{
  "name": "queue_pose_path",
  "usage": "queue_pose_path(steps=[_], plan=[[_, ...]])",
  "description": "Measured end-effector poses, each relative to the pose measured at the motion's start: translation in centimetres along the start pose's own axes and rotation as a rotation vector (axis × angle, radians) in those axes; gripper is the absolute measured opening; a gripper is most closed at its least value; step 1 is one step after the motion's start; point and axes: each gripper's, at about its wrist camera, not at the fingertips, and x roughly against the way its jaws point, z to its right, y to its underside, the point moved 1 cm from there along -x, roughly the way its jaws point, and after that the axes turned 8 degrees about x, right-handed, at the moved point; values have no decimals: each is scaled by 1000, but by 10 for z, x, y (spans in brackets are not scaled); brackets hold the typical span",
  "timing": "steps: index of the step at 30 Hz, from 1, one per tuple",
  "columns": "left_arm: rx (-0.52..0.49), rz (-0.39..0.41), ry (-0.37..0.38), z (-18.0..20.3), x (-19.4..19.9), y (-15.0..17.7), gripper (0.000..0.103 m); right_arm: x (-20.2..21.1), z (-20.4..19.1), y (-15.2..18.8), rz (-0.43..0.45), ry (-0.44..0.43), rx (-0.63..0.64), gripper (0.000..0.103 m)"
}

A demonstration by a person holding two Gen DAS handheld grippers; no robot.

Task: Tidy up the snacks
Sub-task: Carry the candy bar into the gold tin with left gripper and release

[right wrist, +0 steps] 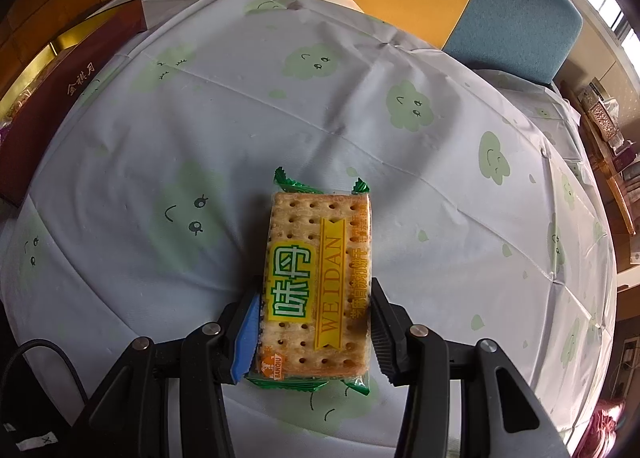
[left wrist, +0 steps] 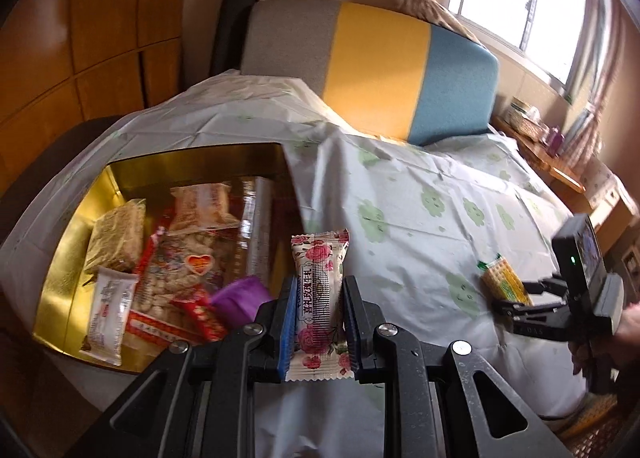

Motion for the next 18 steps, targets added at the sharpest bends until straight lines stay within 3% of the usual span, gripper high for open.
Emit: queue_pose_path(steps=[5, 9, 15, 18], plan=[[171, 19, -89, -67, 0, -24, 22, 1, -2, 1, 4, 9, 7, 49], [288, 4, -100, -111, -1, -33, 22, 3, -4, 3, 6, 14, 10, 49], [305, -37, -55, -126, -17, -34, 22, 4, -5, 3, 7, 20, 14, 49], [315, -85, -66, -126, -32, -26, 35, 4, -5, 3, 6, 16, 7, 49]])
